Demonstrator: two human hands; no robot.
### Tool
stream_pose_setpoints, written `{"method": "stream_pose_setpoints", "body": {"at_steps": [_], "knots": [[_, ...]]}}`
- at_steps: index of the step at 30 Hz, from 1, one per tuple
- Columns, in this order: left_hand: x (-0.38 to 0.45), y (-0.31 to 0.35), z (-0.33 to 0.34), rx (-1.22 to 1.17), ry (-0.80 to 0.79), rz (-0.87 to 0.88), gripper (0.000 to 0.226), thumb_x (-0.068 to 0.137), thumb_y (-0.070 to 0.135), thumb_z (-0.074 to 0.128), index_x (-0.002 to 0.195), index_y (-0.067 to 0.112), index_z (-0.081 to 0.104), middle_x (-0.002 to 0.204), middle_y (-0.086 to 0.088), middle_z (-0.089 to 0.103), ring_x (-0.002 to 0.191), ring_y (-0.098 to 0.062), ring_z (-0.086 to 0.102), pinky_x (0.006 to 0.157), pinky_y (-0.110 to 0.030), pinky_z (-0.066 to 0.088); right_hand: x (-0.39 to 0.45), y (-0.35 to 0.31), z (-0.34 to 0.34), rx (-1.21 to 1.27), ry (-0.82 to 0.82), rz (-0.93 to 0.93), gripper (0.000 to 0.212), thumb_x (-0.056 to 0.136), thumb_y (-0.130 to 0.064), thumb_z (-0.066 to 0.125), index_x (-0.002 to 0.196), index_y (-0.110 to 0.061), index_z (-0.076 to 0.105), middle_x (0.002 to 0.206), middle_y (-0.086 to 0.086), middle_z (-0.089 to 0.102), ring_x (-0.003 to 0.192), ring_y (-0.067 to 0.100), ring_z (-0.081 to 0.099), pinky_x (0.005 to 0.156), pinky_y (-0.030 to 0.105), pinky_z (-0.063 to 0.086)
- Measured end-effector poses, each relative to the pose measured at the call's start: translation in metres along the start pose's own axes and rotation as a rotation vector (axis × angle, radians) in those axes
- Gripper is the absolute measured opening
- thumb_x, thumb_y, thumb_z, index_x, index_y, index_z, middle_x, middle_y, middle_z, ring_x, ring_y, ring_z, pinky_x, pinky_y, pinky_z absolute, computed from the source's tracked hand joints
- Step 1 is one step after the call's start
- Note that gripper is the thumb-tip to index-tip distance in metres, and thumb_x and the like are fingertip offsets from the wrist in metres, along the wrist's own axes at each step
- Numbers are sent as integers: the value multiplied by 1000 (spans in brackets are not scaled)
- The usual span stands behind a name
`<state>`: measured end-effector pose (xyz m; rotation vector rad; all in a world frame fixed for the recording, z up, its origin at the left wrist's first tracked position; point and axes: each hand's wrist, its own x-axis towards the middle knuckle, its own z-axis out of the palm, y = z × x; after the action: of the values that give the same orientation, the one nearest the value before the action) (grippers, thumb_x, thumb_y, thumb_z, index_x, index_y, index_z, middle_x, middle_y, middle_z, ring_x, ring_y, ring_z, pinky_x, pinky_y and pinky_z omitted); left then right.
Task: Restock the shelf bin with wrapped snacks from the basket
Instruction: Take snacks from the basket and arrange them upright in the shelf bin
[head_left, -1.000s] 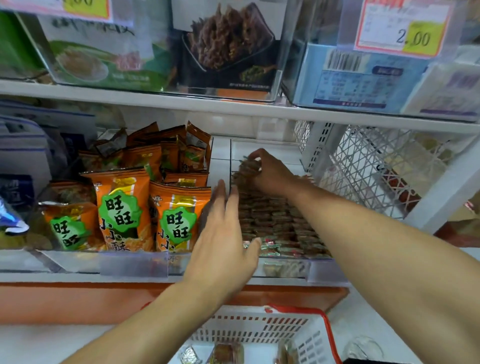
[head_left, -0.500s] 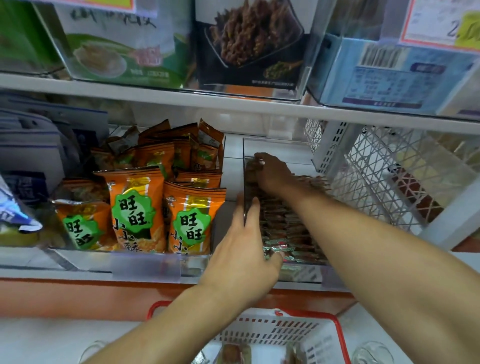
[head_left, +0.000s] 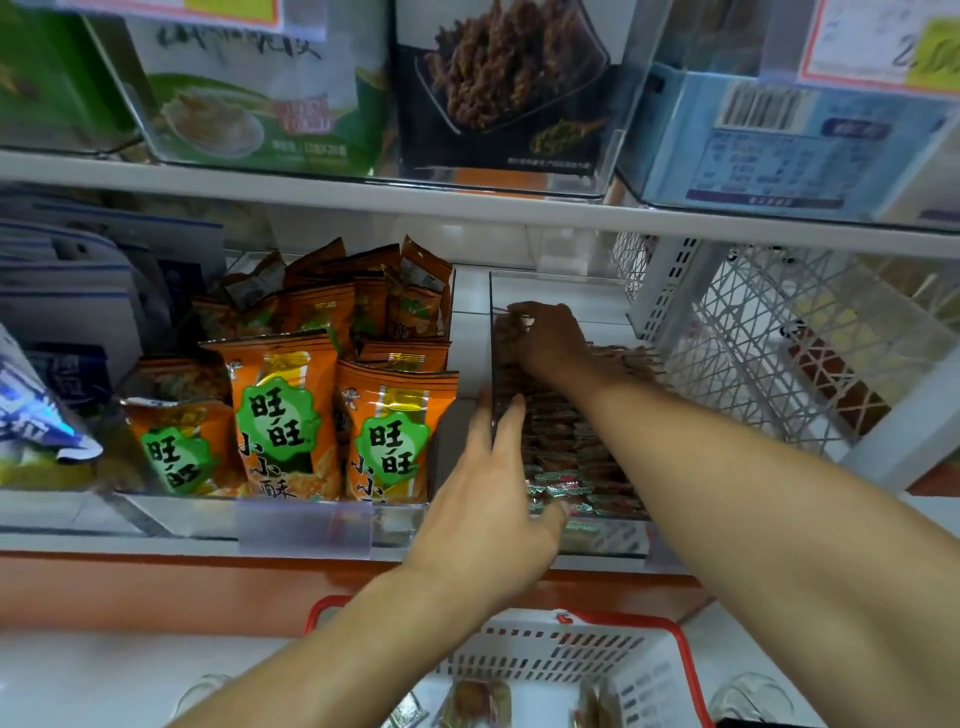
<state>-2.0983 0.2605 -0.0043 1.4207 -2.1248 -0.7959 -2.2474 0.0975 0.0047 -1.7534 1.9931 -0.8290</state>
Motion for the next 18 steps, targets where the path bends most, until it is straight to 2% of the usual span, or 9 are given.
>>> {"method": "stream_pose_setpoints", "body": {"at_steps": [3, 7, 9, 13, 15, 16, 17, 18], "knots": [[-6, -3, -1, 11, 16, 20, 98, 90, 49, 67, 157, 39, -5, 167, 16, -8, 151, -22, 29, 113, -33, 37, -1, -1, -1, 180, 50, 125, 52, 89, -6, 62, 139, -14, 55, 141, 16, 53, 127, 30, 53, 101, 25, 40], [-18, -7, -6, 7, 32, 31, 98, 89, 48, 68, 155, 47, -5, 161, 29, -15, 152, -17, 23, 111, -24, 25, -11, 3, -5, 189, 20, 178, 56, 93, -9, 63, 145, -16, 45, 145, 15, 49, 131, 28, 51, 102, 25, 40], [-25, -9, -8, 2, 44, 35, 98, 90, 48, 68, 156, 46, -4, 159, 34, -18, 153, -14, 20, 107, -22, 20, -20, 6, -11, 198, 16, 168, 58, 94, -15, 65, 147, -16, 43, 147, 13, 48, 132, 27, 50, 103, 27, 40], [-43, -8, -19, -14, 71, 72, 95, 91, 46, 69, 158, 42, 1, 160, 33, -19, 152, -5, 14, 108, -24, 22, -44, 4, -24, 208, 57, 117, 44, 94, -10, 62, 136, -21, 56, 142, 5, 54, 127, 20, 55, 89, 18, 38], [-54, -2, -24, -16, 124, 110, 81, 91, 41, 69, 155, 37, 19, 163, 28, -1, 145, -3, 25, 111, -28, 29, -69, -8, -27, 244, 180, 30, 31, 93, -5, 60, 117, -26, 65, 127, -2, 63, 112, 12, 61, 79, 9, 39], [-59, 1, -26, -20, 180, 141, 67, 91, 38, 68, 147, 34, 32, 158, 20, 18, 134, -2, 37, 108, -29, 38, -85, -16, -29, 282, 278, -50, 30, 91, -2, 60, 105, -27, 66, 116, -5, 67, 102, 7, 63, 73, 5, 38], [-64, 3, -28, -28, 235, 174, 49, 89, 36, 67, 132, 34, 43, 143, 14, 36, 119, -1, 45, 98, -29, 47, -104, -24, -30, 342, 380, -145, 31, 88, 1, 59, 96, -28, 67, 104, -8, 69, 91, 3, 63, 71, 3, 39], [-67, 4, -28, -26, 268, 194, 32, 87, 35, 65, 114, 36, 47, 121, 15, 47, 102, -1, 49, 82, -29, 49, -123, -30, -31, 414, 473, -253, 31, 85, 4, 58, 88, -27, 66, 95, -8, 69, 84, 1, 63, 72, 6, 42]]}}
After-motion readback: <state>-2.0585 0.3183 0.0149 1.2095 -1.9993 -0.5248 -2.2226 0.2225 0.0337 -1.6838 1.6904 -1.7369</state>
